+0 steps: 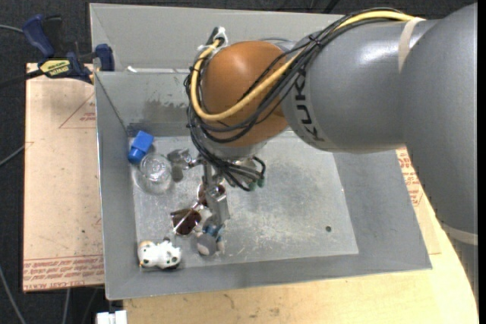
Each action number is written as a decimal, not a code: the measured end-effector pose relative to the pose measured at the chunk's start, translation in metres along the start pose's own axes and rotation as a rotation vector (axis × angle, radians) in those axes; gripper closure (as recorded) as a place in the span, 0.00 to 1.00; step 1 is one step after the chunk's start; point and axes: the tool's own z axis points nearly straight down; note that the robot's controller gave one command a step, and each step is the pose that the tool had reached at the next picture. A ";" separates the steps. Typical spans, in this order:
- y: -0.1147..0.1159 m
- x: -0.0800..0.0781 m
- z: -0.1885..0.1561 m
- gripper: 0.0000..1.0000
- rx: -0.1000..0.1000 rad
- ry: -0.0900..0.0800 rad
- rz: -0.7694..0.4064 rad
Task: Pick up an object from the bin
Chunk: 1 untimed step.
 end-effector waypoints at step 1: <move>0.002 -0.002 0.052 0.00 0.001 -0.002 -0.353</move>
Offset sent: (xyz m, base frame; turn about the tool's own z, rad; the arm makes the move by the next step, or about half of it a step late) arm -0.0203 -0.0271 -0.0777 -0.2193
